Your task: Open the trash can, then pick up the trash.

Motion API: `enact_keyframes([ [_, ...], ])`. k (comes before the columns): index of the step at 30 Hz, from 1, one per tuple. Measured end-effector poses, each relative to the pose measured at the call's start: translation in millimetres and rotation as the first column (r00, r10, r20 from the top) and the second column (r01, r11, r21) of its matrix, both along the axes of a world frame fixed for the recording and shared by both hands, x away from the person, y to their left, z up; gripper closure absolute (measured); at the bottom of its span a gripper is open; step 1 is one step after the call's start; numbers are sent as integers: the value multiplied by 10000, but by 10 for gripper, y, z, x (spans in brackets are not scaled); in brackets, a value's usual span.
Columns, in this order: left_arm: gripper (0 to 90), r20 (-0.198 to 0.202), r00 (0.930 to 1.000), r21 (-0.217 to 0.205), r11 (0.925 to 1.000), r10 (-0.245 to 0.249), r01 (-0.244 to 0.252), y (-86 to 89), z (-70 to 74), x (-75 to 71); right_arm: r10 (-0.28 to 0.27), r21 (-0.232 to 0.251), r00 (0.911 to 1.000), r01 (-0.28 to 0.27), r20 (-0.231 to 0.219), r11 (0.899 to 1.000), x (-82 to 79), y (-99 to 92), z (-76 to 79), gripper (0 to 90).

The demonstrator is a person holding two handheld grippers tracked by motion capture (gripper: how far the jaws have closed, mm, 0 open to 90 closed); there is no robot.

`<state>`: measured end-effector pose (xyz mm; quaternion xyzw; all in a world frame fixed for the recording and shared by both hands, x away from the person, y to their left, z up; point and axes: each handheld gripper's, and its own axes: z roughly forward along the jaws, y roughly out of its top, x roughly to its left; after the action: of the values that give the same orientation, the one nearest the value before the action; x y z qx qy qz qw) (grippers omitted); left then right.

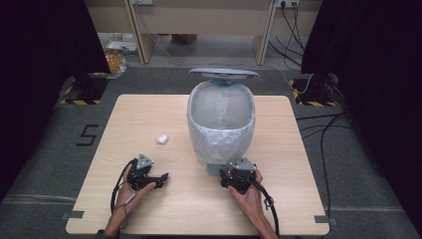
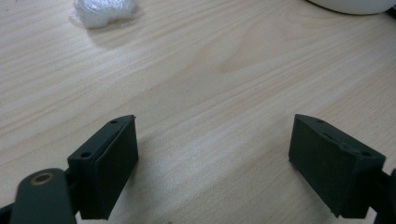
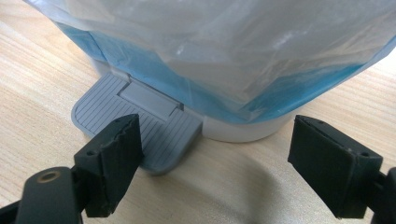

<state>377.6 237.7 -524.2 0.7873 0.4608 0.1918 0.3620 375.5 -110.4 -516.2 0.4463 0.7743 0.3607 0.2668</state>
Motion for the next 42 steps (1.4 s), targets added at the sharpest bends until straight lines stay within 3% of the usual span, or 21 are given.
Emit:
enact_keyframes([
  [16,151,129,9998,107,9998,146,-147,-21,5,-8,-56,54,10000,56,-48,10000,-1,2,1,174],
  [26,155,273,9992,-252,9993,281,-274,43,43,56,-18,76,10000,19,-88,10000,3,-4,2,174],
  [32,172,866,9935,-667,9955,732,-676,138,118,295,-41,53,10000,41,-41,10000,0,1,1,174],
  [42,174,822,9924,-479,9950,913,-876,137,124,662,5,103,9999,-4,-106,9999,7,-8,2,175],
])
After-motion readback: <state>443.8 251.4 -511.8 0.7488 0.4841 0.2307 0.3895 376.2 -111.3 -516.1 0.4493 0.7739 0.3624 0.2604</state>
